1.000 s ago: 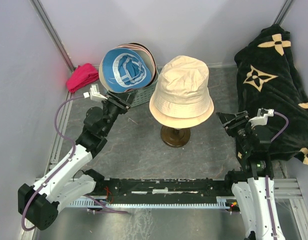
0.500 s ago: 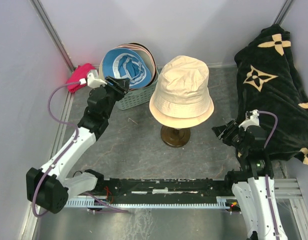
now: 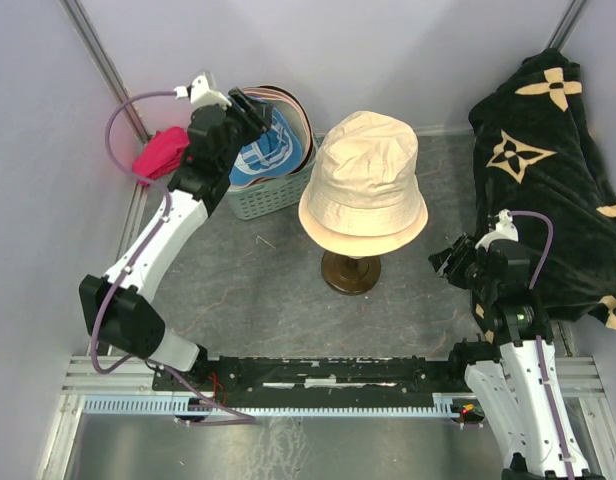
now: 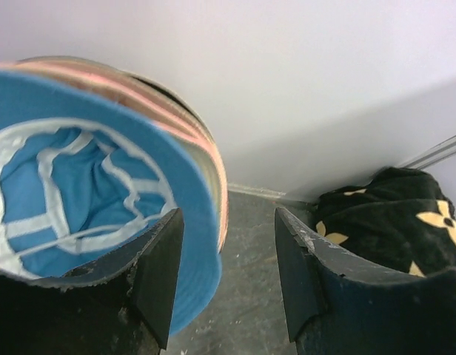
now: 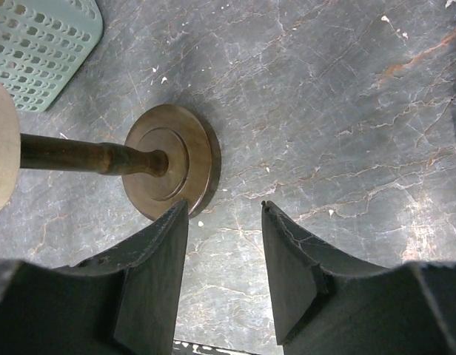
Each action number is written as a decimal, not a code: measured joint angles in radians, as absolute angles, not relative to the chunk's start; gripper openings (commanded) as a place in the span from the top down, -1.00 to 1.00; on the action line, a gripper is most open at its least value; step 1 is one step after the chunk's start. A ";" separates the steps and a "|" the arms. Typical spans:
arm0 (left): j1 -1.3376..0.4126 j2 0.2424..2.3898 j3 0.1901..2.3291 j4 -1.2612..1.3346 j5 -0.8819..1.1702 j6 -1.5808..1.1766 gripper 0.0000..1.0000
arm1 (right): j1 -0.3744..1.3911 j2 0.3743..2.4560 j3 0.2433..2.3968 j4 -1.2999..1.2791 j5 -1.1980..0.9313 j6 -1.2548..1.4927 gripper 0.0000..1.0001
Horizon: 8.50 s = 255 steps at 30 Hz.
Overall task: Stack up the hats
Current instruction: Pick up the hat from the bin, then stack the hat on the hat.
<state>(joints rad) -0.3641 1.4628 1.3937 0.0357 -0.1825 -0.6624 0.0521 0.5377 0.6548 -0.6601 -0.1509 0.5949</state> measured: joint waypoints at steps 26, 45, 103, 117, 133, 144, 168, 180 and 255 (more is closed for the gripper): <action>-0.322 1.884 2.193 -0.673 -0.191 -0.765 -0.22 | 0.059 0.531 0.670 -0.675 -0.145 0.596 -0.04; -0.322 1.924 2.160 -0.701 -0.213 -0.822 -0.22 | 0.064 0.525 0.670 -0.675 -0.145 0.598 -0.04; -0.327 1.799 2.047 -0.275 -0.085 -0.909 0.94 | 0.072 1.031 1.424 -0.496 -0.089 0.582 -0.02; -0.410 1.920 2.172 0.043 0.004 -0.950 0.95 | 0.077 1.283 1.643 -0.297 -0.230 0.637 0.01; -0.543 2.227 2.460 0.125 0.012 -0.960 0.94 | 0.112 1.510 1.827 -0.188 -0.435 0.721 0.02; -0.562 2.260 2.462 0.224 0.010 -1.052 0.94 | 0.118 1.485 1.768 -0.247 -0.397 0.616 -0.14; -0.566 2.315 2.479 0.372 0.000 -1.287 0.94 | -0.001 1.406 1.068 0.508 -0.326 1.549 -0.27; -0.583 2.362 2.501 0.392 -0.009 -1.306 0.94 | -0.014 1.448 1.082 0.567 -0.392 1.613 -0.29; -0.493 2.290 2.513 0.421 0.245 -1.354 0.94 | 0.152 1.485 1.637 -0.152 -0.073 0.444 0.97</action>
<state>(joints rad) -0.4931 2.2898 2.5126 0.4213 0.2451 -1.3544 0.1524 1.4853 1.6367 -0.1516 -0.0727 0.4438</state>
